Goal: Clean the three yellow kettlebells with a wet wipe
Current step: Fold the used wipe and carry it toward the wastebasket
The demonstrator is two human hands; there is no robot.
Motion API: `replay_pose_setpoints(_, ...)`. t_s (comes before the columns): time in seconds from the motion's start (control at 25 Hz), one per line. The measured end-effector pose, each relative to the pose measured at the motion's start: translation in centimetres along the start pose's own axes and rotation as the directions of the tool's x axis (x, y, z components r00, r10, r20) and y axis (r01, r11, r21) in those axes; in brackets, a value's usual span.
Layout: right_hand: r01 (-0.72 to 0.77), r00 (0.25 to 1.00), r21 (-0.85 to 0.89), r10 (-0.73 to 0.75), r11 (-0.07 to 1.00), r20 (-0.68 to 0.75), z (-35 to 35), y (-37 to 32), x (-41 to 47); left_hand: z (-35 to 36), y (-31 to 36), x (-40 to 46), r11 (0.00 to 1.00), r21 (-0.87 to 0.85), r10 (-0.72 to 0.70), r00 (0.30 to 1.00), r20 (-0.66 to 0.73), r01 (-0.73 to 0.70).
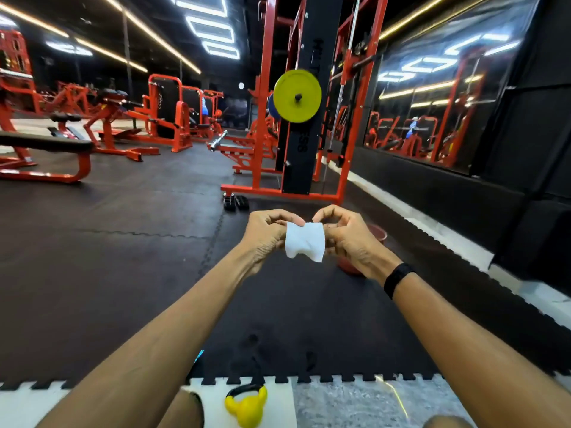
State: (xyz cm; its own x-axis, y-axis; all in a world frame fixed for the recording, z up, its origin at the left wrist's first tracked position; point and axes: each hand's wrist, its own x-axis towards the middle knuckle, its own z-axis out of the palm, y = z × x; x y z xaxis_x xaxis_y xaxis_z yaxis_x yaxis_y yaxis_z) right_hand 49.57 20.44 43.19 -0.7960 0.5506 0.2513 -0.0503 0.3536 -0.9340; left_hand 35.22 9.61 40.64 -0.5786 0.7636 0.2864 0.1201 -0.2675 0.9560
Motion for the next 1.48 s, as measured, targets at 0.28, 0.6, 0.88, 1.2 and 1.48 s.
replay_pose_setpoints(0.28, -0.122, 0.991, -0.025, 0.123, 0.992, 0.059, 3.2, 12.9, 1.7, -1.1, -12.1, 0.4, 0.945, -0.047, -0.327, 0.94, -0.097, 0.323)
replay_pose_setpoints(0.6, -0.267, 0.961, 0.154, 0.274, 0.951, -0.028, 5.3, 23.6, 3.0, -1.2, -21.5, 2.6, 0.82, -0.297, -0.515, 0.857, -0.01, 0.489)
replay_pose_setpoints(0.88, -0.315, 0.932, 0.268, 0.35, 0.91, -0.093, 5.1, 24.7, 5.3, -1.6, -22.9, 4.7, 0.865, -0.206, -0.482, 0.872, -0.086, 0.457)
replay_pose_setpoints(1.2, -0.464, 0.882, 0.333, 0.464, 0.821, 0.084, 5.6, 24.7, 5.3, -1.2, -23.4, 4.3, 0.907, -0.188, -0.413, 0.885, -0.214, 0.378)
replay_pose_setpoints(1.48, -0.42, 0.904, 0.191, 0.428, 0.887, 0.0, 5.4, 23.7, 5.3, -3.5, -22.9, 3.6, 0.826, -0.175, -0.535, 0.843, 0.055, 0.536)
